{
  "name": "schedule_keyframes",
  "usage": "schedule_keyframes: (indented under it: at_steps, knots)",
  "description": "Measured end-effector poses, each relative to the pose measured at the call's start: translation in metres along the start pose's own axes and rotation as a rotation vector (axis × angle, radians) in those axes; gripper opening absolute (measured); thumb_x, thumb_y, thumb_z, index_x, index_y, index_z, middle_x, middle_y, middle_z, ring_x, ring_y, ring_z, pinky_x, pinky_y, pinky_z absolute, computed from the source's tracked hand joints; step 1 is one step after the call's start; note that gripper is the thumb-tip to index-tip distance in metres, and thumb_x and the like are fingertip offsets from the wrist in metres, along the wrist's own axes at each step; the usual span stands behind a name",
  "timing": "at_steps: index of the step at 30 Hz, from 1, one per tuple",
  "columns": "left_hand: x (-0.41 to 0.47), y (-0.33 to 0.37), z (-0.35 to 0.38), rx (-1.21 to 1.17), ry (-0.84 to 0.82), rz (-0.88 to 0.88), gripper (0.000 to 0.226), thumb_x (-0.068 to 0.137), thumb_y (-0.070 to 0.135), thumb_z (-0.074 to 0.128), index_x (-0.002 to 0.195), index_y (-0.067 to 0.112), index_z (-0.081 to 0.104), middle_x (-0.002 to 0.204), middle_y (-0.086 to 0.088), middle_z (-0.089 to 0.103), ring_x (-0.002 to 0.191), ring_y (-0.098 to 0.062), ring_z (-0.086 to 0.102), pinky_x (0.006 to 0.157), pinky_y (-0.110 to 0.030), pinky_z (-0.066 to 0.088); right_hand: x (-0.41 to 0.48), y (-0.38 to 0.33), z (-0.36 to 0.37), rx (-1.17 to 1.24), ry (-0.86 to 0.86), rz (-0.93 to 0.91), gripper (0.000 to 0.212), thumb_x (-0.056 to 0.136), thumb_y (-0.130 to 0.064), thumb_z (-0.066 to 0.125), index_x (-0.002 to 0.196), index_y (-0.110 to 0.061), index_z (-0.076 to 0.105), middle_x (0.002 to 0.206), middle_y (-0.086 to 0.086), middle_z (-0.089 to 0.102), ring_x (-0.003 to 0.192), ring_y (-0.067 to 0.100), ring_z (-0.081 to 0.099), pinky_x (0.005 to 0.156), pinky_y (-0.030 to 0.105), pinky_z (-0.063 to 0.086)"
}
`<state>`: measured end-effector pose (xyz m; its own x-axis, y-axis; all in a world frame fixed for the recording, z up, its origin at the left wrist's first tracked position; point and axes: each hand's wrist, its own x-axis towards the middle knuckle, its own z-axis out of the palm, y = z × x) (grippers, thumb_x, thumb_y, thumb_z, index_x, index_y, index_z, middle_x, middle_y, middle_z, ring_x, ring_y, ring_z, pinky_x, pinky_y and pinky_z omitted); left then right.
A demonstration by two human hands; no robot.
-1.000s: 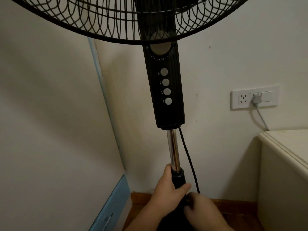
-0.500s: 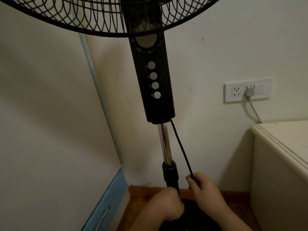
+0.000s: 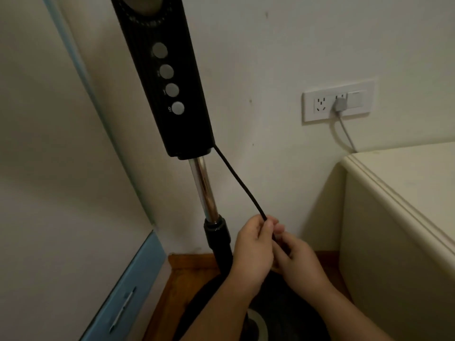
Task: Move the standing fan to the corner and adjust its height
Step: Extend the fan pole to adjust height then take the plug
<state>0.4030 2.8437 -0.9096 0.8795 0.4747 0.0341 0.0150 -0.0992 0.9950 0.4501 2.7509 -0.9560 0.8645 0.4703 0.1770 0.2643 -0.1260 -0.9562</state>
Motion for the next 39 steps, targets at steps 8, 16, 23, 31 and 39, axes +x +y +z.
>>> schedule_keyframes:
  at_steps: [8, 16, 23, 31, 39]
  knots:
    - [-0.022, -0.008, 0.020, 0.005, 0.085, -0.178, 0.024, 0.107, 0.022, 0.040, 0.104, 0.013, 0.062, 0.094, -0.009, 0.072, 0.090, -0.023, 0.073, 0.076, -0.030, 0.061, -0.055, 0.033, -0.018, -0.011, 0.001, 0.214, 0.022, 0.093, -0.038, 0.061, 0.075, -0.025, 0.066, 0.070, 0.000, 0.066, 0.063, 0.014, 0.061, 0.064, 0.045, 0.051]
    - [-0.060, 0.068, 0.055, -0.137, 0.105, -0.502, 0.026, 0.106, 0.030, 0.044, 0.108, 0.012, 0.063, 0.083, -0.004, 0.073, 0.081, -0.024, 0.076, 0.064, -0.033, 0.061, -0.127, -0.029, -0.071, 0.048, 0.160, 0.358, 0.018, 0.092, -0.046, 0.060, 0.077, -0.037, 0.063, 0.070, -0.012, 0.065, 0.059, 0.003, 0.059, 0.047, 0.017, 0.042]
    - [-0.065, 0.172, 0.084, -0.354, 0.168, -0.672, 0.024, 0.106, 0.028, 0.045, 0.105, 0.010, 0.061, 0.075, -0.005, 0.074, 0.071, -0.022, 0.076, 0.055, -0.033, 0.059, -0.176, -0.111, -0.131, 0.134, 0.279, 0.496, 0.029, 0.093, -0.035, 0.061, 0.065, -0.040, 0.062, 0.054, -0.018, 0.058, 0.050, -0.005, 0.053, 0.045, 0.007, 0.034]
    - [-0.056, 0.283, 0.088, -0.426, 0.238, -0.675, 0.024, 0.106, 0.028, 0.044, 0.108, 0.010, 0.060, 0.073, -0.004, 0.076, 0.073, -0.022, 0.076, 0.057, -0.034, 0.060, -0.188, -0.216, -0.242, 0.112, 0.311, 0.554, 0.027, 0.086, -0.035, 0.071, 0.065, -0.020, 0.064, 0.055, 0.000, 0.058, 0.051, 0.009, 0.051, 0.051, 0.030, 0.040]
    - [-0.118, 0.385, 0.145, -0.111, -0.053, -0.746, 0.036, 0.105, 0.014, 0.047, 0.142, 0.010, 0.046, 0.134, -0.015, 0.058, 0.116, -0.028, 0.062, 0.094, -0.035, 0.053, -0.142, -0.349, -0.309, 0.092, 0.301, 0.494, 0.016, 0.090, -0.025, 0.068, 0.075, -0.022, 0.071, 0.054, -0.012, 0.059, 0.051, 0.001, 0.050, 0.048, 0.015, 0.041]
